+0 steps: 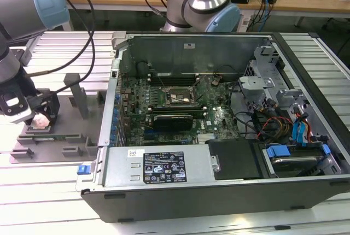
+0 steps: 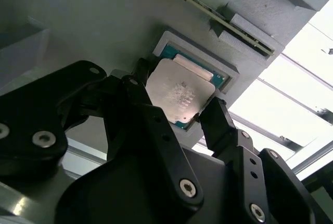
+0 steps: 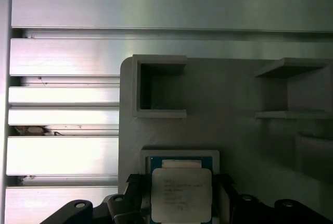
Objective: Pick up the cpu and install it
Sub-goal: 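Pick up the cpu and move it towards the insertion slot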
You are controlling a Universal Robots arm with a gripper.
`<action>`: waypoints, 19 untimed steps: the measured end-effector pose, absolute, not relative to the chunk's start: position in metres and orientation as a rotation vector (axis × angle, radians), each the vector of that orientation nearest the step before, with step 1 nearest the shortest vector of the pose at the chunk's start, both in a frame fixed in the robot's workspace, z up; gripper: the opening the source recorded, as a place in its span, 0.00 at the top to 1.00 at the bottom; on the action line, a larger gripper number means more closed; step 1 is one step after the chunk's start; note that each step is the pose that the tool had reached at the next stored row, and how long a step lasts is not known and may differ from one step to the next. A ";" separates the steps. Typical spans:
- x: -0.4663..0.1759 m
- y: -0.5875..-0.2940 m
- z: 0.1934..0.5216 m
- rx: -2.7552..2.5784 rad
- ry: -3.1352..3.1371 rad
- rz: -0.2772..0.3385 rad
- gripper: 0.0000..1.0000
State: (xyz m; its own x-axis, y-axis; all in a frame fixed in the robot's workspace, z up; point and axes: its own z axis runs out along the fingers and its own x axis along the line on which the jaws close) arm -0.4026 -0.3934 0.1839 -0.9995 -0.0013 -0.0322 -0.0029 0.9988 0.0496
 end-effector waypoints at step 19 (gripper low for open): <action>-0.402 -0.393 0.188 -0.003 3.109 0.077 0.35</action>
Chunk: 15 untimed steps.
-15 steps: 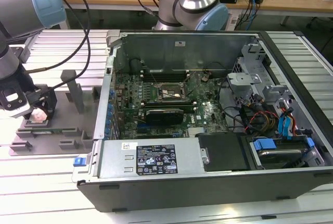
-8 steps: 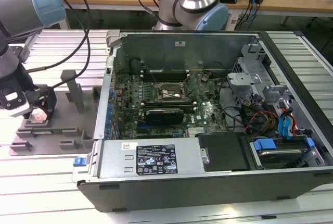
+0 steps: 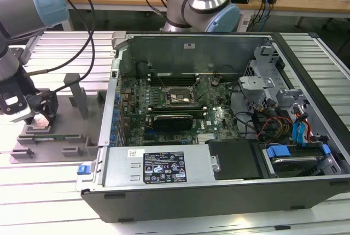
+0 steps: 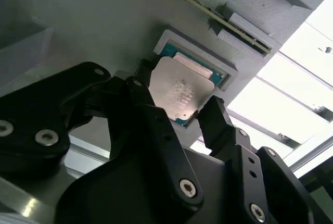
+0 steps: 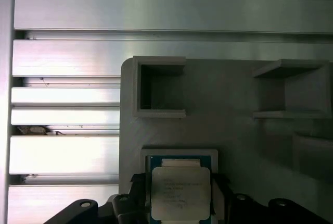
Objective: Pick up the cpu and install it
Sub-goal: 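Pick up the cpu and move it towards the insertion slot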
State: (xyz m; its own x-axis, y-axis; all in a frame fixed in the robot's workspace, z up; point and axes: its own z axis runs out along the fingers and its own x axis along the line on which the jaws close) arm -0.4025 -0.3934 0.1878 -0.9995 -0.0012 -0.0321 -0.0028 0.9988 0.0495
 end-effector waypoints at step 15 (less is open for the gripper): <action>-0.402 -0.393 0.230 -0.003 3.109 0.077 0.45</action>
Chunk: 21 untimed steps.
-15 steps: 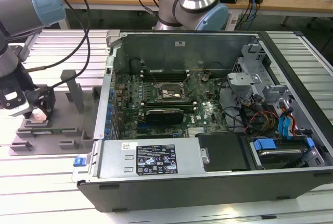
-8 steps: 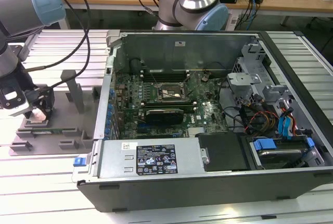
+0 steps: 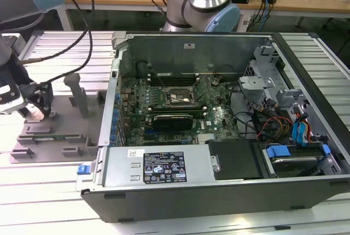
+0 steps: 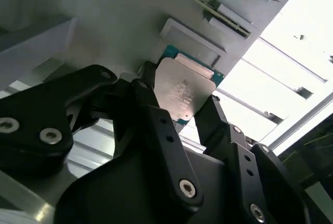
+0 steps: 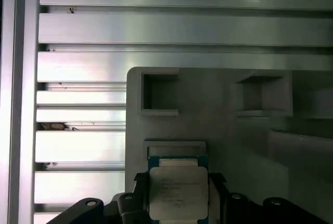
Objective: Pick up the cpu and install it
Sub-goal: 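Pick up the cpu and move it towards the insertion slot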
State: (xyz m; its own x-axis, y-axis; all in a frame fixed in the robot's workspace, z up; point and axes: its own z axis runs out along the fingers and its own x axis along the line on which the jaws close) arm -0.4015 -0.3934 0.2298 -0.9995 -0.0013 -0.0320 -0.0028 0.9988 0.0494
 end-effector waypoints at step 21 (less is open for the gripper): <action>-0.401 -0.393 0.275 -0.003 3.109 0.077 0.45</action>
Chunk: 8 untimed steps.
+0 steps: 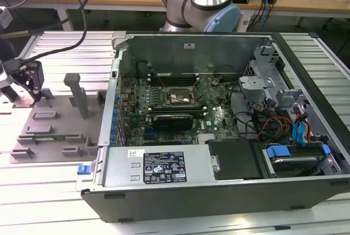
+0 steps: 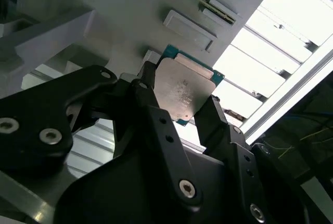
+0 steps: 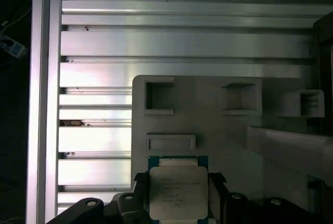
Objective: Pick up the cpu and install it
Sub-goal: 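Pick up the cpu and move it towards the insertion slot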
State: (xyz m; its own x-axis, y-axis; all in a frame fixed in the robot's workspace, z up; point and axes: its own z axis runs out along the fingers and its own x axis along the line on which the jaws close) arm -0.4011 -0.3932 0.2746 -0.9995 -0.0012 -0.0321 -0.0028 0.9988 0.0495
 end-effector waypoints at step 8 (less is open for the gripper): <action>-0.401 -0.393 0.282 -0.003 3.109 0.077 0.45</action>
State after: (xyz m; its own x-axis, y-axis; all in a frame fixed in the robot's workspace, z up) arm -0.4011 -0.3933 0.2825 -0.9995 -0.0012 -0.0319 -0.0028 0.9988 0.0494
